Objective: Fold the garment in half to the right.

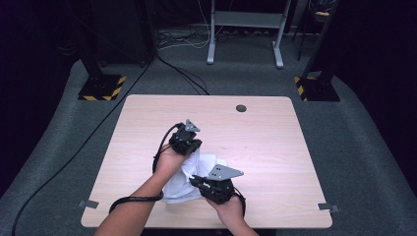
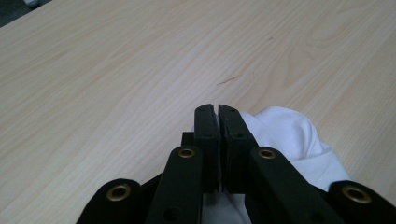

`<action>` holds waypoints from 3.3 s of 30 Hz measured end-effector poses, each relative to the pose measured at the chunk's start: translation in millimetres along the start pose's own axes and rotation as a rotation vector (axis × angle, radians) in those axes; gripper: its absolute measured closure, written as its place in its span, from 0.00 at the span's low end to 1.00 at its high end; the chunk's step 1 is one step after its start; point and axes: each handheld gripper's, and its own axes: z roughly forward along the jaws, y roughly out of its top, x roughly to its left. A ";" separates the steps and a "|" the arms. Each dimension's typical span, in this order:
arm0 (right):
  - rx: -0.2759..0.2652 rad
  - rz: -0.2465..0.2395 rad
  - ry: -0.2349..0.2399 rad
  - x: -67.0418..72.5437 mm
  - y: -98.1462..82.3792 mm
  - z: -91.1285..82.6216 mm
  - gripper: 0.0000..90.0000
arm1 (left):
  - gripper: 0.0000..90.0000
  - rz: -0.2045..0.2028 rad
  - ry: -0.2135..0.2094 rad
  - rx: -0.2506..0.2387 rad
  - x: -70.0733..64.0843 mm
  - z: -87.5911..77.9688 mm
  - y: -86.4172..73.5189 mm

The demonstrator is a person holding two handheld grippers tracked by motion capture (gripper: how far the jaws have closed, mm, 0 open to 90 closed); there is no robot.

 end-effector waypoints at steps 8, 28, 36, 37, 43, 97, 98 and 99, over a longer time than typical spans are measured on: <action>0.009 0.012 -0.007 -4.1 -7.2 -2.5 0.93 | 0.96 -0.001 -0.008 0.014 -2.8 10.1 -1.8; 0.042 0.029 -0.025 -6.6 -21.2 -3.9 0.93 | 0.96 -0.011 -0.031 0.025 -9.0 26.6 -9.0; 0.054 0.039 -0.029 -7.8 -26.7 -3.0 0.93 | 0.96 -0.010 -0.036 0.029 -10.3 31.1 -10.0; 0.055 0.039 -0.030 -7.9 -27.4 -2.7 0.93 | 0.96 -0.011 -0.037 0.031 -10.7 31.8 -10.4; 0.060 0.047 -0.031 -8.4 -30.5 -2.6 0.93 | 0.96 -0.013 -0.041 0.037 -11.7 37.0 -12.3; 0.134 0.103 -0.070 -17.7 -49.5 -3.4 0.91 | 0.37 -0.038 -0.078 -0.004 -9.4 29.5 -10.3; 0.137 0.103 -0.073 -17.7 -49.5 -3.7 0.91 | 0.34 -0.040 -0.074 -0.012 -8.1 25.7 -9.4; 0.140 0.103 -0.076 -17.7 -49.4 -4.0 0.91 | 0.33 -0.042 -0.072 -0.020 -6.6 21.8 -8.6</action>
